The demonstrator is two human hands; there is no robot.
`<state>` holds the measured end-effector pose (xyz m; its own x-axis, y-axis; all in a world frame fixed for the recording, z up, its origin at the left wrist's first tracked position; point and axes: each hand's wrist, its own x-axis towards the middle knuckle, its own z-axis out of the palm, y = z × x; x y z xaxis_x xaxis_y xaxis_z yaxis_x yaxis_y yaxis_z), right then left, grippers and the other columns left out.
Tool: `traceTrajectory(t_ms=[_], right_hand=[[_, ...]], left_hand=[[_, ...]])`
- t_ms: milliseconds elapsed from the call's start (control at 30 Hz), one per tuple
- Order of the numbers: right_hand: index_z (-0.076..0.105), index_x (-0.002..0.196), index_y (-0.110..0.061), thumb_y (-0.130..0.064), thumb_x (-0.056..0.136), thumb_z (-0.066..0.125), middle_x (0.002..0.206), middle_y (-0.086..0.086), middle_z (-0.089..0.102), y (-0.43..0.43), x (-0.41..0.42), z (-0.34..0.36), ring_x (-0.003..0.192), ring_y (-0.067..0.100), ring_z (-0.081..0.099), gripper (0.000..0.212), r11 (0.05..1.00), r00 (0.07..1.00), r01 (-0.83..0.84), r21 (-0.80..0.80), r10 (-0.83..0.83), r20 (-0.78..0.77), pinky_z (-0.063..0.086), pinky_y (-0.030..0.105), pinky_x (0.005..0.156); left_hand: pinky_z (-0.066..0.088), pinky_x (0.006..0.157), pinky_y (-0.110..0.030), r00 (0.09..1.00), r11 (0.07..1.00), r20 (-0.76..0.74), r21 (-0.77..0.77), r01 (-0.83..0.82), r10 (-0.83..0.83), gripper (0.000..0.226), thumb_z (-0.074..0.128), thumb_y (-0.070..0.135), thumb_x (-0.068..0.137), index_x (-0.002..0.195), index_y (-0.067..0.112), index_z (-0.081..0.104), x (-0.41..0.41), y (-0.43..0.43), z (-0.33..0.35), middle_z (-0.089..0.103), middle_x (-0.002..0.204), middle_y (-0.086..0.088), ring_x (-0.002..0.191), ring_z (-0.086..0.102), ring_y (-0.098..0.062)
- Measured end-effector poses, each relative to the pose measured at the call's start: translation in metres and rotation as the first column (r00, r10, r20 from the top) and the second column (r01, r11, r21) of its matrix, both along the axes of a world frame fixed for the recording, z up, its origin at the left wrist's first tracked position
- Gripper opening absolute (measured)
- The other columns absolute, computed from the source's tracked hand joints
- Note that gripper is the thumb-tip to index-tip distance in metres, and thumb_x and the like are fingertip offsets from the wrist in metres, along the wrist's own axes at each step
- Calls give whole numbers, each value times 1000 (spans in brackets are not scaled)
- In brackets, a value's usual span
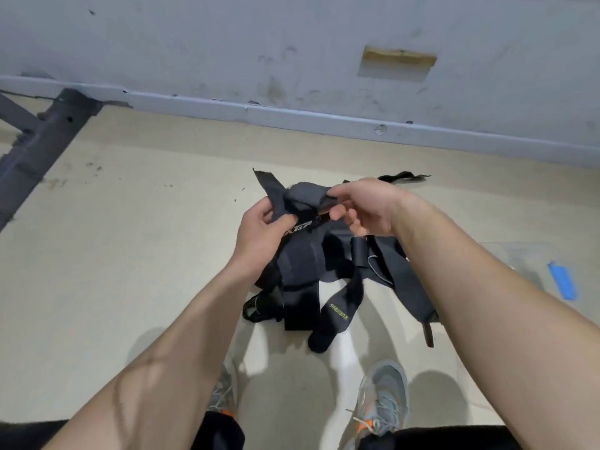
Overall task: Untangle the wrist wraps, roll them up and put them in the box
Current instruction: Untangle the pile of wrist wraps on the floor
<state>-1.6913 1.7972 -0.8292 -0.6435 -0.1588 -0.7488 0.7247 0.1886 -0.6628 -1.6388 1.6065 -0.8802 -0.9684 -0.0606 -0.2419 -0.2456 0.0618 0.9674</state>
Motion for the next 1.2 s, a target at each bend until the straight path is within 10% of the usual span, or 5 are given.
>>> traceTrajectory(t_ms=[233, 500, 767, 967, 1200], right_hand=[[62, 79, -14, -20, 92, 51, 66, 1, 49, 7, 9, 0, 54, 16, 42, 18, 961, 927, 143, 234, -48, -372, 33, 26, 54], [78, 93, -23, -27, 95, 70, 93, -6, 74, 2, 25, -39, 90, 15, 65, 10, 999, 935, -35, -13, 28, -353, 52, 42, 98], [68, 80, -15, -73, 87, 57, 82, -1, 70, 4, 29, -44, 77, 15, 66, 59, 989, 969, -96, 116, 119, -215, 56, 40, 92], [74, 113, -6, -16, 98, 66, 110, 13, 77, -6, 30, -51, 100, 27, 74, 20, 989, 904, 31, -145, -89, -419, 56, 42, 97], [72, 121, -13, -11, 102, 58, 109, 8, 77, -2, 31, -45, 92, 22, 73, 24, 968, 896, 132, -213, -208, -391, 57, 36, 77]], left_hand=[[57, 90, -47, 983, 949, 128, 269, -164, 133, 9, 69, 9, 87, 96, 6, 71, 6, 5, 3, 75, 91, -9, 87, 70, -25], [58, 87, -42, 987, 925, 159, 374, -70, 11, 17, 57, -4, 96, 111, 1, 65, 5, -9, -1, 72, 100, -17, 91, 70, -28], [60, 91, -40, 982, 884, 182, 466, -39, -53, 32, 49, -4, 99, 131, -6, 56, 10, -23, -9, 70, 113, -20, 101, 71, -28], [56, 101, -45, 946, 838, 310, 537, -95, -91, 36, 46, 10, 100, 132, -2, 59, 12, -26, -9, 70, 122, -20, 109, 70, -31], [55, 94, -40, 932, 863, 362, 479, -162, -25, 29, 44, 11, 100, 112, 5, 69, 16, -48, -10, 76, 102, -10, 93, 74, -23]])
